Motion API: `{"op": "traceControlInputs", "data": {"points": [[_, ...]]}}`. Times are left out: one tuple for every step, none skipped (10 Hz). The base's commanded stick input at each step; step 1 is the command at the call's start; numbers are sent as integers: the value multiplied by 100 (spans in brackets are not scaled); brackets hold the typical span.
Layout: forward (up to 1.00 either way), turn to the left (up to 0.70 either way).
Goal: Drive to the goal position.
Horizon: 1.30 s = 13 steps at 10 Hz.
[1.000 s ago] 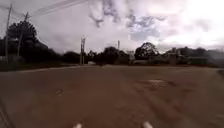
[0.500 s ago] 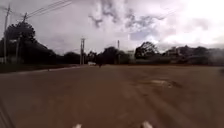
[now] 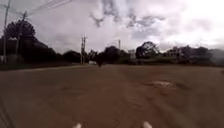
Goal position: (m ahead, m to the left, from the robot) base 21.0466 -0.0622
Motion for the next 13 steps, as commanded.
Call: {"op": "traceControlInputs", "data": {"points": [[50,0],[50,0],[50,0],[50,0],[50,0],[50,0],[50,0],[50,0],[50,0],[50,0],[50,0],[50,0],[50,0]]}}
